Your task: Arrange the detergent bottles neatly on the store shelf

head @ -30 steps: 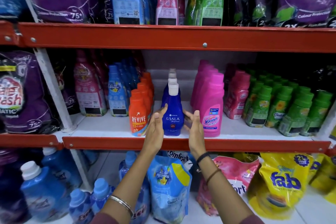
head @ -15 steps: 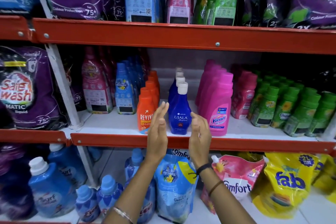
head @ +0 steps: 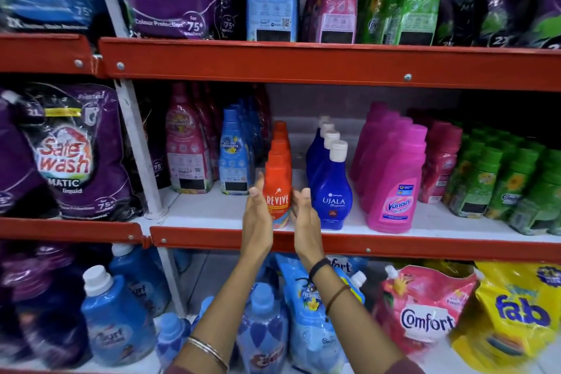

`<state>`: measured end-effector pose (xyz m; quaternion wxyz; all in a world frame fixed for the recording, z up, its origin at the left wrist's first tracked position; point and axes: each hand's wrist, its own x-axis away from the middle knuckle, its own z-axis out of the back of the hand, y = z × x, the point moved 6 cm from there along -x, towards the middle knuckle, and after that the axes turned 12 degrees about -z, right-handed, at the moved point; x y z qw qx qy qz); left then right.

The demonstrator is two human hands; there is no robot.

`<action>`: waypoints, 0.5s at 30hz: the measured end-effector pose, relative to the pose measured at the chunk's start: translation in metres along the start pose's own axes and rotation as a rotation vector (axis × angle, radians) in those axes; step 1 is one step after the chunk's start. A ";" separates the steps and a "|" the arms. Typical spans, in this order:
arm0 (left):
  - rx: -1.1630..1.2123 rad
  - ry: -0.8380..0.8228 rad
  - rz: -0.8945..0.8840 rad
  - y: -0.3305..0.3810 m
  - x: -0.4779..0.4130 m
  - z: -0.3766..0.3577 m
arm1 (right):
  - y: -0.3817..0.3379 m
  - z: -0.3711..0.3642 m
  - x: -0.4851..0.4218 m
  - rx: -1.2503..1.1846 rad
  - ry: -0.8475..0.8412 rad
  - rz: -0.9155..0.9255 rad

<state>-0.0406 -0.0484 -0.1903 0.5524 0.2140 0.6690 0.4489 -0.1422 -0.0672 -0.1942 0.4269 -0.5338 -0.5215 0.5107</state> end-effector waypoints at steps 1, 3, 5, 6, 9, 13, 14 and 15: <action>-0.002 -0.007 -0.003 0.002 -0.001 0.000 | 0.002 0.002 -0.003 -0.014 0.012 0.002; -0.001 -0.026 -0.011 0.002 -0.003 0.000 | 0.003 0.004 -0.007 -0.035 0.028 -0.015; -0.005 -0.048 0.000 0.001 -0.004 0.000 | 0.001 0.005 -0.006 -0.064 0.018 -0.032; -0.001 -0.054 0.002 0.001 -0.004 0.000 | -0.001 0.004 -0.007 -0.072 0.002 -0.022; 0.003 -0.061 -0.015 0.005 -0.002 0.001 | -0.005 0.005 -0.003 -0.086 -0.009 -0.008; -0.037 -0.060 -0.020 0.009 0.000 0.002 | -0.009 0.008 0.002 0.041 0.024 0.021; -0.029 -0.033 -0.050 0.009 0.002 0.002 | -0.009 0.011 0.006 0.055 0.048 0.063; -0.046 -0.007 -0.059 0.014 0.004 0.001 | -0.010 0.018 0.012 0.065 0.089 0.096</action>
